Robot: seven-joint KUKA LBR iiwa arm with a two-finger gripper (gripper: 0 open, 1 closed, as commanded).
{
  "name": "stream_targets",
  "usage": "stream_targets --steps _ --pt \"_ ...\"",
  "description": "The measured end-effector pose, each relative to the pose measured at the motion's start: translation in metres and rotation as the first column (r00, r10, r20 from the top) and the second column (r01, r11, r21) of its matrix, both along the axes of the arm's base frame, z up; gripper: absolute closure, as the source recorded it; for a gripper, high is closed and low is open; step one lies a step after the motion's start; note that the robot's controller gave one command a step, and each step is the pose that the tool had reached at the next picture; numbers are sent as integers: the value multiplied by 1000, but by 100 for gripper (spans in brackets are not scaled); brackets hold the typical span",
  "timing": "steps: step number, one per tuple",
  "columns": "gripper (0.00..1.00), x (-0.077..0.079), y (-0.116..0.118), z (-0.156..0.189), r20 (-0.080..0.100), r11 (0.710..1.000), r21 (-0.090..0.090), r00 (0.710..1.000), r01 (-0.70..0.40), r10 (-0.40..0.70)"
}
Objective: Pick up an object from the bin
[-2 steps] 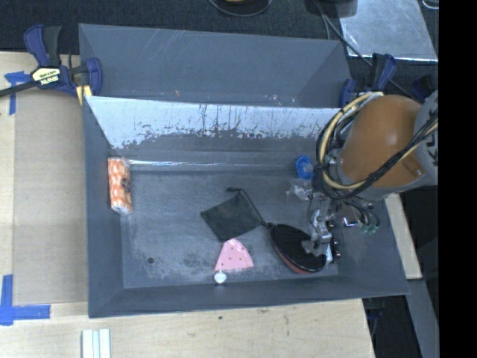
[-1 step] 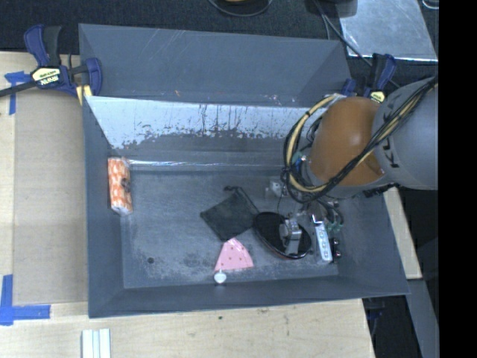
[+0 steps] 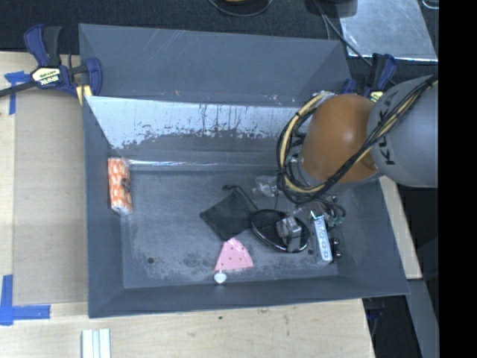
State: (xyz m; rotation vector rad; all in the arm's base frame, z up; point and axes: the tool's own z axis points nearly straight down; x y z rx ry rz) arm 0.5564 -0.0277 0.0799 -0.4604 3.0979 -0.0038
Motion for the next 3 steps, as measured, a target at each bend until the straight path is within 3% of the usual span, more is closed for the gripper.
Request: stream_targets --steps 1,2,3 --pt "0 0 0 0 0 1000 0 1000 -1 1" --pt "0 15 19 2 -2 964 -7 964 -265 265" --pt "0 27 33 -2 3 1000 -4 1000 -20 21"
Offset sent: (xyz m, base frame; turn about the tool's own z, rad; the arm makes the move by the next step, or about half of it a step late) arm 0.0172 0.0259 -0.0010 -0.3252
